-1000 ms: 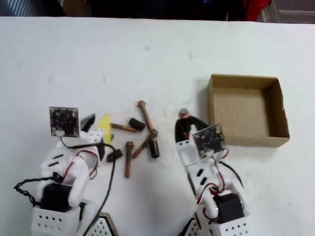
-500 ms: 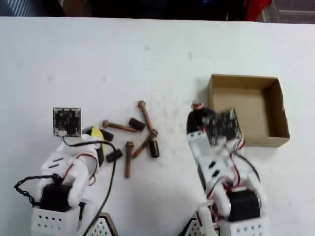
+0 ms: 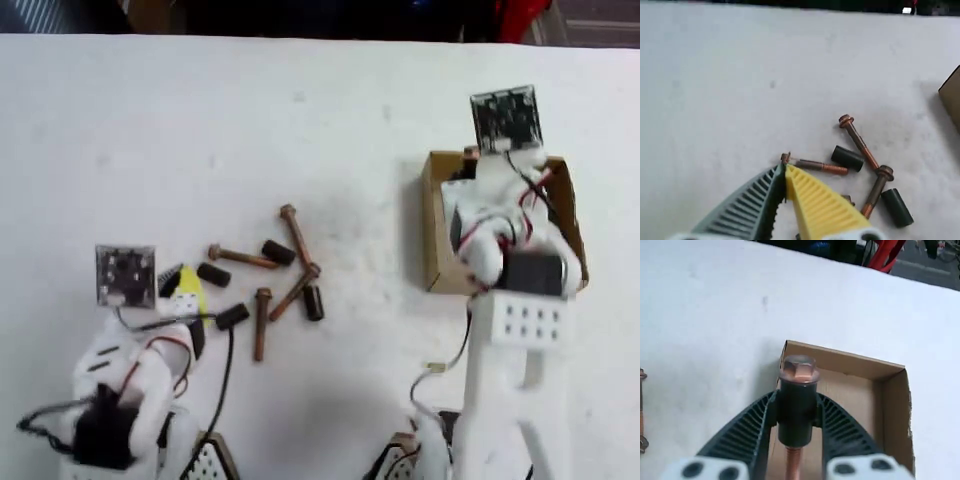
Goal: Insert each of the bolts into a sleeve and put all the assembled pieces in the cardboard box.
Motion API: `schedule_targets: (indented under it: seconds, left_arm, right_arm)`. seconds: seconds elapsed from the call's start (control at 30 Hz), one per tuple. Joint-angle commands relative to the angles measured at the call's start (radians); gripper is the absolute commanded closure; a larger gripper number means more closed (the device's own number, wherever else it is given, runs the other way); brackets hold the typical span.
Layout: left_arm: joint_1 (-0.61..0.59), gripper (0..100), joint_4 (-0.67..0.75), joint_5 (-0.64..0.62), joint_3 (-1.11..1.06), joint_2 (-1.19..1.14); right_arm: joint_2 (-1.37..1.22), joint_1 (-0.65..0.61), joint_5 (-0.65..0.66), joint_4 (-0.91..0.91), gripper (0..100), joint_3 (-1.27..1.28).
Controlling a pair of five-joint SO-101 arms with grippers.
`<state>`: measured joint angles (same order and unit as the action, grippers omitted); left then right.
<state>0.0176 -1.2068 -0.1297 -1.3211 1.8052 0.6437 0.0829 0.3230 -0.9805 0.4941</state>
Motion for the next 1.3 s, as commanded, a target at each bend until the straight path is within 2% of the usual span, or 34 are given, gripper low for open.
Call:
schedule_targets:
  seconds: [0.0, 0.27, 0.47, 0.7, 0.9, 1.13, 1.27]
  left_arm:
    - [-0.035, 98, -0.008, 0.02, 0.006, 0.01]
    - [-0.205, 98, -0.011, 0.005, 0.002, 0.018]
    - [-0.254, 98, -0.029, 0.003, -0.006, 0.018]
    - [-0.26, 98, -0.012, 0.006, -0.077, 0.018]
    - [-0.262, 98, 0.031, 0.008, -0.124, 0.018]
    - [-0.262, 98, 0.031, 0.006, -0.127, 0.018]
    - [-0.262, 98, 0.031, 0.006, -0.127, 0.018]
  right_arm:
    - [-0.11, 0.028, 0.018, 0.001, 98.2, -0.104]
    - [-0.433, 0.053, 0.083, 0.007, 98.1, -0.195]
    - [-0.7, 0.119, 0.087, 0.001, 98.1, -0.377]
    - [-0.928, 0.117, 0.089, 0.001, 98.1, -0.5]
    - [-1.001, 0.096, 0.089, 0.001, 96.9, -0.543]
    - [-0.993, 0.059, 0.089, 0.001, 76.0, -0.543]
    - [-0.915, 0.047, 0.08, -0.002, 77.3, -0.543]
